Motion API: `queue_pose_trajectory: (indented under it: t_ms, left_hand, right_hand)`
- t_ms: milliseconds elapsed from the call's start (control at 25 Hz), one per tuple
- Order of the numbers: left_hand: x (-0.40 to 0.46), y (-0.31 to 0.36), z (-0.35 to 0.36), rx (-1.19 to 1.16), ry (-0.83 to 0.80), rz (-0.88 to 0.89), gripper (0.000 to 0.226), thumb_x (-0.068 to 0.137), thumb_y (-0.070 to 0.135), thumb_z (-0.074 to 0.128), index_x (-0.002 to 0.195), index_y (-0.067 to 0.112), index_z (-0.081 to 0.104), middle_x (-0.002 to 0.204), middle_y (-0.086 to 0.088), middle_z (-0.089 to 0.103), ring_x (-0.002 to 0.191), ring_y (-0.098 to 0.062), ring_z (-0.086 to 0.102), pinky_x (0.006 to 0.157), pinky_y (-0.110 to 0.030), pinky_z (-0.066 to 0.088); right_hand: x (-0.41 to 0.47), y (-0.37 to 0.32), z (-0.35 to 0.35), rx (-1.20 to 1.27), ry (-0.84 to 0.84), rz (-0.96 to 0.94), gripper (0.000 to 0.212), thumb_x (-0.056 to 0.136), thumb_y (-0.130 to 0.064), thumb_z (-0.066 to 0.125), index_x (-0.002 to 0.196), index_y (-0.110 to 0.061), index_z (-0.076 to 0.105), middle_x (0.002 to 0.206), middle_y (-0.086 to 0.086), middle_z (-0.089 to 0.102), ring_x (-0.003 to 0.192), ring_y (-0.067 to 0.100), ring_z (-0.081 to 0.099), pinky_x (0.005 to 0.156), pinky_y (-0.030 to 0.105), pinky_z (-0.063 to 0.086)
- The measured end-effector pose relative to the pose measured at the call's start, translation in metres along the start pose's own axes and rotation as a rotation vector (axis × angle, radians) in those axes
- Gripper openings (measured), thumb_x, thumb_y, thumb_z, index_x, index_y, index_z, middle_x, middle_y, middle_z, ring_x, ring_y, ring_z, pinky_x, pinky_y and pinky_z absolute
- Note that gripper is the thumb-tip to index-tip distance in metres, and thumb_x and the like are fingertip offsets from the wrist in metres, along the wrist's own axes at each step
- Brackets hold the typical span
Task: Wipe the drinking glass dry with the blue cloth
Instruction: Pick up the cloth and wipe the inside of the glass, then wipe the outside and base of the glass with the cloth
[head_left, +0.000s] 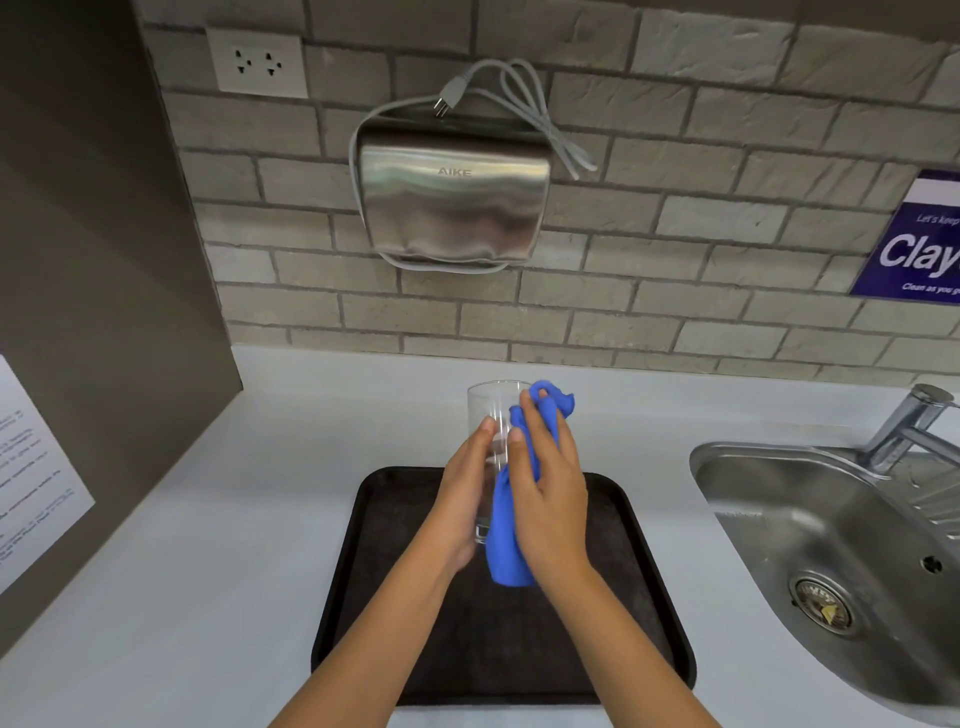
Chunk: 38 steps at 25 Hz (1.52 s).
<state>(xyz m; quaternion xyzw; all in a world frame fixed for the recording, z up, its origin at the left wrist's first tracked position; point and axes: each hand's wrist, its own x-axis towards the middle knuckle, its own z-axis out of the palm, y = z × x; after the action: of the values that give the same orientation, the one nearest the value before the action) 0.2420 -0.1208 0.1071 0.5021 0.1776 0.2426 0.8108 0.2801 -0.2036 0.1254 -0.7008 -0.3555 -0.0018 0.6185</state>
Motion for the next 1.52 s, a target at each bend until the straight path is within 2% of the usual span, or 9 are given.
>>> queue_pose_trajectory:
  t_ms: [160,240,400,520,640,840,960,1240,1520]
  left_hand:
    - [-0.005,0.013,0.004,-0.087,-0.017,-0.02,0.062,0.083,0.059,0.053,0.125,0.016,0.068,0.122,-0.014,0.073,0.114,-0.028,0.069,0.098,-0.042,0.053]
    - [-0.003,0.026,0.007,-0.083,0.02,0.005,0.058,0.077,0.061,0.054,0.114,0.02,0.072,0.113,-0.01,0.077,0.104,-0.025,0.073,0.088,-0.038,0.058]
    - [0.005,0.033,0.018,0.002,0.167,0.021,0.035,0.096,0.05,0.045,0.104,0.027,0.07,0.113,-0.01,0.072,0.105,-0.03,0.068,0.091,-0.042,0.056]
    - [0.007,0.022,0.015,0.299,0.273,0.215,0.034,0.101,0.042,0.045,0.128,0.03,0.062,0.112,0.0,0.068,0.093,-0.017,0.066,0.071,-0.019,0.056]
    - [0.009,0.009,0.011,0.623,0.33,0.31,0.048,0.102,0.042,0.044,0.147,0.026,0.045,0.122,-0.008,0.064,0.099,-0.022,0.067,0.083,-0.029,0.057]
    - [0.01,0.004,0.012,0.498,0.185,0.059,0.064,0.095,0.05,0.054,0.151,0.027,0.033,0.125,0.001,0.061,0.098,-0.008,0.065,0.082,-0.02,0.054]
    - [0.009,0.004,0.002,0.238,0.108,-0.023,0.052,0.097,0.049,0.05,0.136,0.016,0.055,0.123,-0.014,0.07,0.109,-0.025,0.07,0.099,-0.041,0.055]
    - [0.003,0.001,-0.001,0.192,0.084,-0.082,0.04,0.095,0.061,0.042,0.122,0.04,0.064,0.122,0.0,0.073,0.112,-0.018,0.07,0.1,-0.043,0.055]
    - [0.008,-0.003,0.001,0.176,0.054,0.061,0.042,0.1,0.048,0.046,0.127,0.022,0.063,0.121,-0.004,0.073,0.112,-0.016,0.07,0.091,-0.03,0.056]
  right_hand:
    - [0.025,0.003,-0.013,0.371,-0.103,0.311,0.039,0.099,-0.037,0.045,0.135,-0.027,0.054,0.141,0.0,0.054,0.12,0.01,0.058,0.104,0.034,0.047]
    - [0.02,0.004,-0.014,0.595,-0.143,0.492,0.036,0.1,-0.036,0.043,0.123,-0.018,0.063,0.129,0.012,0.063,0.103,0.016,0.069,0.091,0.034,0.054]
    - [0.006,0.01,-0.014,0.701,-0.2,0.636,0.034,0.097,-0.045,0.045,0.111,-0.021,0.064,0.103,0.001,0.072,0.085,0.012,0.071,0.074,0.032,0.056]
    - [0.006,0.02,-0.001,0.765,0.011,0.6,0.038,0.104,-0.028,0.031,0.134,-0.012,0.048,0.105,-0.003,0.064,0.083,0.005,0.07,0.075,0.023,0.055]
    - [0.011,0.028,-0.007,0.686,0.088,0.651,0.039,0.1,-0.031,0.043,0.134,-0.015,0.054,0.124,0.006,0.064,0.11,0.022,0.063,0.1,0.041,0.047]
    - [-0.015,0.027,0.008,0.15,0.154,0.221,0.039,0.097,-0.039,0.048,0.136,-0.038,0.047,0.139,-0.018,0.045,0.117,-0.019,0.045,0.092,0.003,0.041]
    - [-0.018,0.029,0.019,-0.106,0.076,-0.036,0.049,0.098,-0.039,0.041,0.145,-0.028,0.039,0.148,-0.017,0.036,0.134,-0.004,0.037,0.107,0.018,0.037]
    - [0.038,0.009,-0.008,0.201,0.065,0.066,0.034,0.101,-0.032,0.043,0.133,-0.039,0.05,0.133,-0.016,0.053,0.111,-0.021,0.049,0.093,0.004,0.041]
    - [0.018,0.005,0.008,-0.154,0.01,-0.118,0.042,0.101,-0.033,0.042,0.143,-0.035,0.04,0.148,-0.023,0.033,0.121,-0.02,0.039,0.101,0.009,0.037]
